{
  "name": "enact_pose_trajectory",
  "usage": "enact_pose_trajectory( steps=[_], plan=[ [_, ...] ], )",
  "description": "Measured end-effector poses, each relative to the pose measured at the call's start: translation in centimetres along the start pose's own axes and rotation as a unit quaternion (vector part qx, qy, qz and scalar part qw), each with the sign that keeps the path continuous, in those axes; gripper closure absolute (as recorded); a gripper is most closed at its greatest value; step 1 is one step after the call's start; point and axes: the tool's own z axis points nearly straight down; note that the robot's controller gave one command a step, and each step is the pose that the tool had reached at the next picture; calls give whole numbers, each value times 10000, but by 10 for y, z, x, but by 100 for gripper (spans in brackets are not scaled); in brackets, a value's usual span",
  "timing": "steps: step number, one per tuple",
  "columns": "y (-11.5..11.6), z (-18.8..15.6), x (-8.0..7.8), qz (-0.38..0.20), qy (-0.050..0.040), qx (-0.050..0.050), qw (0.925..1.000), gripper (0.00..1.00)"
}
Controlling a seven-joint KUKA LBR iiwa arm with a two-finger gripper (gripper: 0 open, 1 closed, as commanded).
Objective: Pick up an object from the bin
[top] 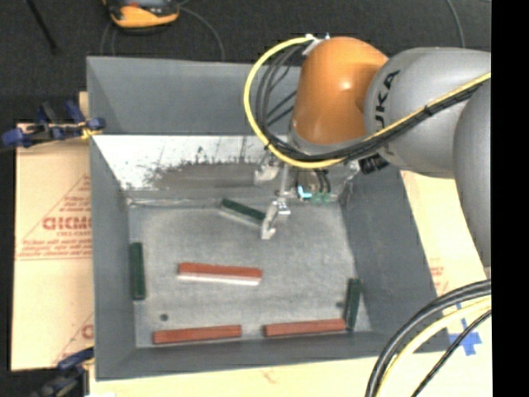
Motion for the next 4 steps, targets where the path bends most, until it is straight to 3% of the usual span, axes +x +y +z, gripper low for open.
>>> enact_pose_trajectory(
  steps=[1, 2, 3, 4],
  plan=[
    [0, -5, -2, 1, -39, -3, 10000, 0],
    [-24, 92, -14, -539, -178, -10, 9984, 100],
    [-25, 92, -14, -534, -178, -11, 9984, 100],
    [-26, 51, -9, -500, -32, -9, 9987, 100]
  ],
)
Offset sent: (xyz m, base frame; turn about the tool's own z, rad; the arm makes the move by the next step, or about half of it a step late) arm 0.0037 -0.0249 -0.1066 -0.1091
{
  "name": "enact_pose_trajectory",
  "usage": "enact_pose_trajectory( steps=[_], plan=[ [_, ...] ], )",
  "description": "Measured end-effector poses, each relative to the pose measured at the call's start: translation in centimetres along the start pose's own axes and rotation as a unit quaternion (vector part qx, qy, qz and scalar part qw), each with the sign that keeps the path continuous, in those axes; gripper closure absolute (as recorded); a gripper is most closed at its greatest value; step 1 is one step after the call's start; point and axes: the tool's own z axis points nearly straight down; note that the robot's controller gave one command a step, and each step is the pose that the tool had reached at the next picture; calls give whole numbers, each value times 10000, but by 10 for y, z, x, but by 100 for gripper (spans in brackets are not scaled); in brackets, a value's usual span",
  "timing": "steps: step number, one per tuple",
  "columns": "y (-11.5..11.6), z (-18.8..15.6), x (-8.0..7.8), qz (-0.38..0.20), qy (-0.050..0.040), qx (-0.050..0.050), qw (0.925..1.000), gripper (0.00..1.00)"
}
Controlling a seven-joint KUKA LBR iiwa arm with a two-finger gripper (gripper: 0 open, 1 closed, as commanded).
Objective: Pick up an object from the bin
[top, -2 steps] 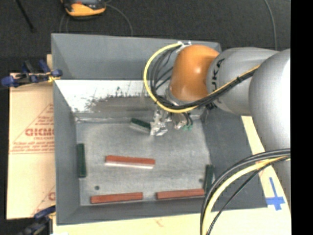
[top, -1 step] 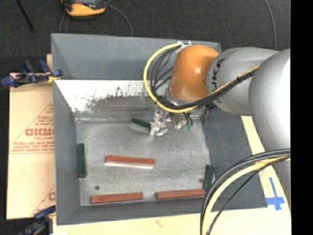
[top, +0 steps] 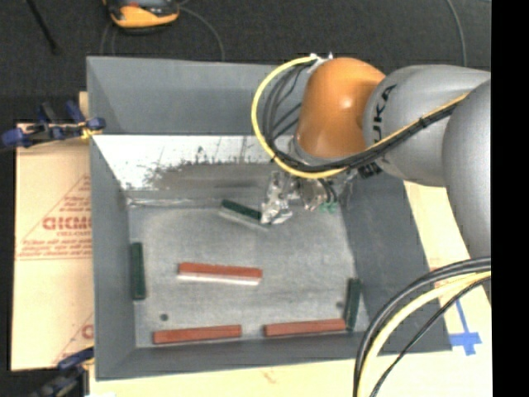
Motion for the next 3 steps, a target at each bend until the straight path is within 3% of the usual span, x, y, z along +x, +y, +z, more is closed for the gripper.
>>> enact_pose_trajectory(
  steps=[1, 2, 3],
  plan=[
    [-31, -116, 4, 769, -8, 9, 9970, 100],
    [-31, -116, 4, 768, -8, 9, 9970, 100],
    [61, -42, 2, 1065, 14, -6, 9943, 0]
  ],
)
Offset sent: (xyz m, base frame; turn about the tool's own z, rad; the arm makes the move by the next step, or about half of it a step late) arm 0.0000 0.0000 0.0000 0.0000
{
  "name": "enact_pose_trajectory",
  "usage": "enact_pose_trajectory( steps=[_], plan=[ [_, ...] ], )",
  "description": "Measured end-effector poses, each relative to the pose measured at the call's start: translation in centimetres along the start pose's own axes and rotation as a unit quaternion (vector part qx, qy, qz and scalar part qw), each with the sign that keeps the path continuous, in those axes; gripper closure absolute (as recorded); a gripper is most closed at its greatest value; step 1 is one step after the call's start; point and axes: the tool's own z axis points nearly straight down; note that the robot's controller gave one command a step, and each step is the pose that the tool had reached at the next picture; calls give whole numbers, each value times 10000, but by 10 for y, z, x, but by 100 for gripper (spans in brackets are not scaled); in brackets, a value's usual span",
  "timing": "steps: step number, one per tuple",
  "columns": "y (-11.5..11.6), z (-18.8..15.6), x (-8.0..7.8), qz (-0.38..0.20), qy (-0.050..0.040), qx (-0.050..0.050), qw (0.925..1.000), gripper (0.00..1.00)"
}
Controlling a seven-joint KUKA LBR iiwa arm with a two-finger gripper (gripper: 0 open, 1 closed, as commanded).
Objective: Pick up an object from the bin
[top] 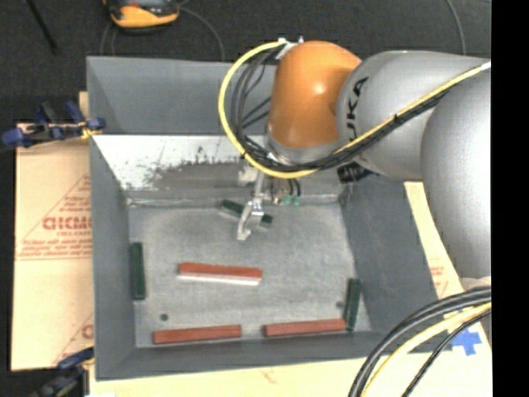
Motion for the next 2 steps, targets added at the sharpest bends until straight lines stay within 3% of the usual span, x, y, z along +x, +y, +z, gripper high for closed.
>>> enact_pose_trajectory(
  steps=[1, 2],
  plan=[
    [-2, -2, -1, 9, -19, 3, 10000, 0],
    [-39, 77, -22, 1909, -39, -16, 9816, 100]
  ],
)
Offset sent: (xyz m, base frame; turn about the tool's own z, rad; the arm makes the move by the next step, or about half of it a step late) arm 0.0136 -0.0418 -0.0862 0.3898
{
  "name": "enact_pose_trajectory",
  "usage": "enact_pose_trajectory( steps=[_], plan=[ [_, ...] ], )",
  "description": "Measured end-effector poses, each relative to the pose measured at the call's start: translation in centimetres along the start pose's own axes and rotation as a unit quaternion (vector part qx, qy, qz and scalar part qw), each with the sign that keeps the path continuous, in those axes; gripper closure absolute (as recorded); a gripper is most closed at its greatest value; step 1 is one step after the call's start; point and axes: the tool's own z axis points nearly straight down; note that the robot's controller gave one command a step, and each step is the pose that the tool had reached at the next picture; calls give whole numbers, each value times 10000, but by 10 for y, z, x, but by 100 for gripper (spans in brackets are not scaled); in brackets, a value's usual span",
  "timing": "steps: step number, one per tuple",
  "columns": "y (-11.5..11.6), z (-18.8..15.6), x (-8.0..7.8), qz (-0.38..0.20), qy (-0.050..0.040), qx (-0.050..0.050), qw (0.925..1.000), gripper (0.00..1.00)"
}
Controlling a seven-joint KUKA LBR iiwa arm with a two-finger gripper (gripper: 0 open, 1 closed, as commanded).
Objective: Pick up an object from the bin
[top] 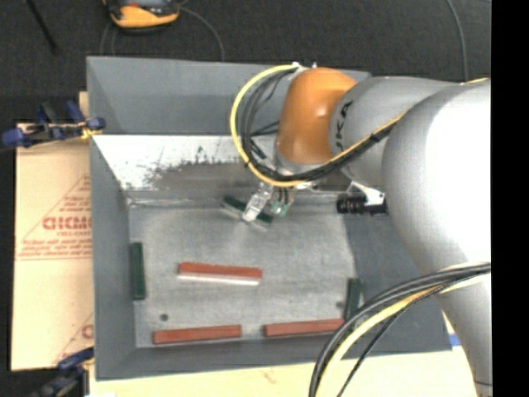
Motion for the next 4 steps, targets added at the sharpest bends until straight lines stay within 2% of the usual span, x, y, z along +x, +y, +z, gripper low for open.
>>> enact_pose_trajectory(
  steps=[1, 2, 3, 4],
  plan=[
    [0, 0, 0, -3, -5, -1, 10000, 100],
    [-11, -46, 3, -48, 37, 39, 10000, 100],
    [1, -72, -3, 88, 9, 37, 10000, 0],
    [1, -72, -3, 86, 8, 40, 10000, 0]
  ],
)
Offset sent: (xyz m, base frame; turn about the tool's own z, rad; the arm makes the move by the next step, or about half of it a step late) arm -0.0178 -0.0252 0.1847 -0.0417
